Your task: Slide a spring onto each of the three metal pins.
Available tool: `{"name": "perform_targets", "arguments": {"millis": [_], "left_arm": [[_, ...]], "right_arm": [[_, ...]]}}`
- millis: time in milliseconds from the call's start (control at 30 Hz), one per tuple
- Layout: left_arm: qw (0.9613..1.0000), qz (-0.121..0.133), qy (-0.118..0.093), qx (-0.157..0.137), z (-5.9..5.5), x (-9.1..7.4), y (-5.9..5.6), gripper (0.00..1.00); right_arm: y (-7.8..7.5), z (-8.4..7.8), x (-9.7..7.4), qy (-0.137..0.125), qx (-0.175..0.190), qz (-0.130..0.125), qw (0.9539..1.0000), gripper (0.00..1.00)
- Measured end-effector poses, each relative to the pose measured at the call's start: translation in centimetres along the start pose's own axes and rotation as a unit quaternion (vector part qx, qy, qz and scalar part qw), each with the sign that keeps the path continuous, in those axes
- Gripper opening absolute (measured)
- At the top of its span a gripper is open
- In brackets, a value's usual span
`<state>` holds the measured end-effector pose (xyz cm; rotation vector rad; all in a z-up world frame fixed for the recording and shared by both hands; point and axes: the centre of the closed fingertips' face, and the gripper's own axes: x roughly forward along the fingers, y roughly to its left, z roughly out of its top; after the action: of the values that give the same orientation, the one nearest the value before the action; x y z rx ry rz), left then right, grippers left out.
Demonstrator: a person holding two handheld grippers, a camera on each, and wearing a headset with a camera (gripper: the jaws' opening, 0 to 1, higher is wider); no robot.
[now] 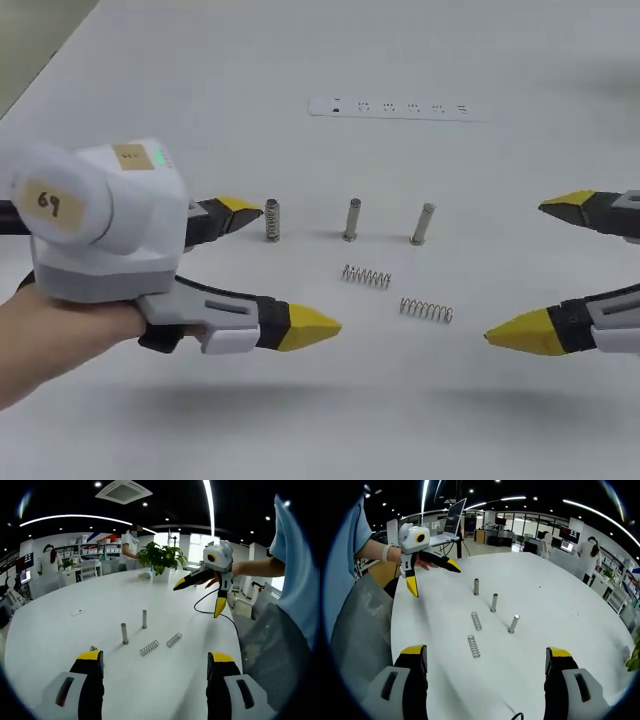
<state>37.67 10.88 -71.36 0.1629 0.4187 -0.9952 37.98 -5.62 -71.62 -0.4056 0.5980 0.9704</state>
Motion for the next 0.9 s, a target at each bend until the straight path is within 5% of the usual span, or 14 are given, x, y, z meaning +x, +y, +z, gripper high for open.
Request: {"name": "perform_targets", "arguments": {"millis": [467, 900], "left_arm": [[0.9997, -0.018, 0.013, 0.005, -0.9, 1.8, 0.1, 0.81], [0.9979, -0.044, 0.033, 0.036, -2.3, 4.7, 0.5, 0.66]], "right_arm": [[-0.4, -1.5, -1.3, -0.003, 0.032, -0.025, 0.9992, 0.97], [0.1, -2.0, -2.0, -0.002, 0.042, -0.031, 0.9986, 0.96]]}}
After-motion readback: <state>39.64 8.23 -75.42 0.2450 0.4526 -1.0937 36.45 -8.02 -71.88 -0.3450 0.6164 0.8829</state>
